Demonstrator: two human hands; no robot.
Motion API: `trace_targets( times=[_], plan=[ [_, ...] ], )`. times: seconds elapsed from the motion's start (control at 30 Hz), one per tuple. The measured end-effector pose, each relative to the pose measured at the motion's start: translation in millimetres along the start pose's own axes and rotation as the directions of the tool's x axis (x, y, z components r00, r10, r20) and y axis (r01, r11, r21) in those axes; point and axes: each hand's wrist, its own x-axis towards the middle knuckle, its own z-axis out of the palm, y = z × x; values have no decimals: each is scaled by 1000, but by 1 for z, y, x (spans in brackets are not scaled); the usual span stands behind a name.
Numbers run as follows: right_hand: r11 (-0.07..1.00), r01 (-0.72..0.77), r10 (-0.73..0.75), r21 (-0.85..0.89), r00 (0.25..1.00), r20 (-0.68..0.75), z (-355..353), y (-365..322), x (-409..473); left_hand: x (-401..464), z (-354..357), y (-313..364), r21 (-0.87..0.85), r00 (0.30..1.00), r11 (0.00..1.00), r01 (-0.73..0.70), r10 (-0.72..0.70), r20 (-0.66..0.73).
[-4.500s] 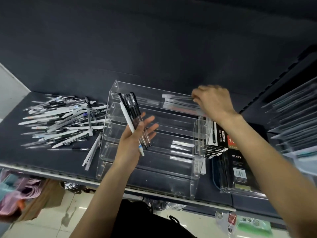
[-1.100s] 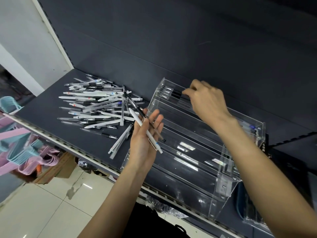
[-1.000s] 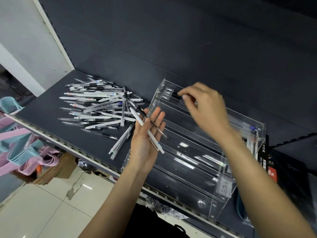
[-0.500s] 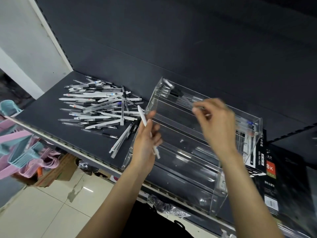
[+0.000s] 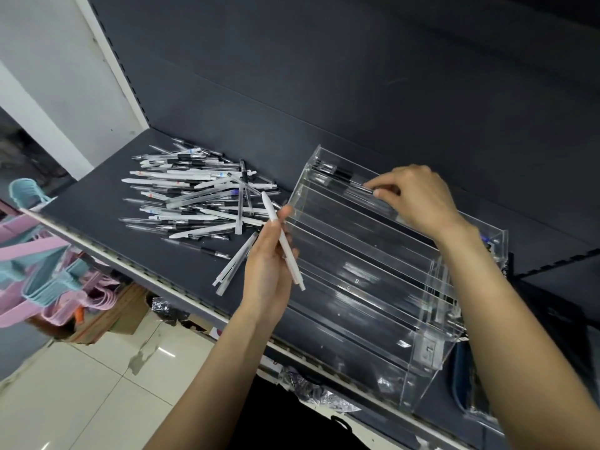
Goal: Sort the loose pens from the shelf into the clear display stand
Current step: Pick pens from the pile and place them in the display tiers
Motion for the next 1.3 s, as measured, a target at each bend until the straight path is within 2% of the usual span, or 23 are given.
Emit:
trace_targets(
  times=[0.2, 0.27, 0.37, 0.43, 0.5, 0.67, 0.7, 0.73, 0.77, 0.83, 0.87, 0.9, 0.97, 1.03, 1.13, 1.23, 1.3],
  plan=[
    [1000, 26, -27, 10, 996, 86, 5, 2, -2, -2, 5, 2, 79, 1000, 997, 15, -14, -14],
    [999, 4, -4, 45, 1000, 3, 3, -5, -11, -3, 7, 2, 95, 1000, 995, 5, -4, -11],
    [949, 21, 43, 316, 980, -194, 0, -29, -46, -5, 12, 0, 167, 999, 985, -46, 43, 25],
    [897, 20, 68, 442, 981, -184, 5, -50, -76, -8, 17, -2, 251, 995, 963, -94, 79, 67],
    [884, -18, 101, 467, 983, -154, 18, -63, -100, -10, 25, -7, 336, 986, 930, -148, 114, 120],
    [885, -75, 217, 459, 940, -263, 37, -53, -130, -14, 41, -28, 519, 957, 815, -257, 140, 255],
    [895, -96, 236, 435, 931, -279, 36, -46, -136, -14, 41, -32, 563, 942, 774, -291, 130, 309],
    [905, -125, 259, 406, 920, -293, 34, -38, -143, -11, 39, -35, 628, 918, 692, -357, 134, 373],
    [914, -157, 282, 373, 909, -308, 31, -29, -150, -6, 34, -39, 707, 879, 537, -460, 166, 447],
    [931, -214, 311, 297, 891, -332, 23, -9, -165, 7, 22, -42, 761, 756, 92, -642, 237, 610],
    [935, -240, 321, 261, 885, -337, 20, -1, -173, 13, 18, -43, 733, 698, -72, -677, 253, 670],
    [935, -265, 335, 235, 880, -338, 18, 6, -181, 18, 14, -44, 709, 664, -171, -685, 257, 703],
    [927, -310, 368, 212, 863, -345, 18, 16, -193, 26, 8, -44, 679, 625, -271, -682, 265, 734],
    [928, -340, 373, 154, 849, -373, 22, 21, -199, 31, 7, -44, 653, 593, -326, -683, 275, 757],
    [948, -317, 297, 29, 849, -437, 24, 25, -191, 34, 12, -45, 611, 555, -405, -680, 260, 790],
    [967, -247, 194, -57, 866, -460, 22, 31, -169, 35, 19, -47, 607, 571, -424, -673, 225, 790],
    [973, -197, 131, -118, 899, -418, 22, 36, -155, 34, 22, -46, 626, 601, -424, -655, 211, 771]
  ],
)
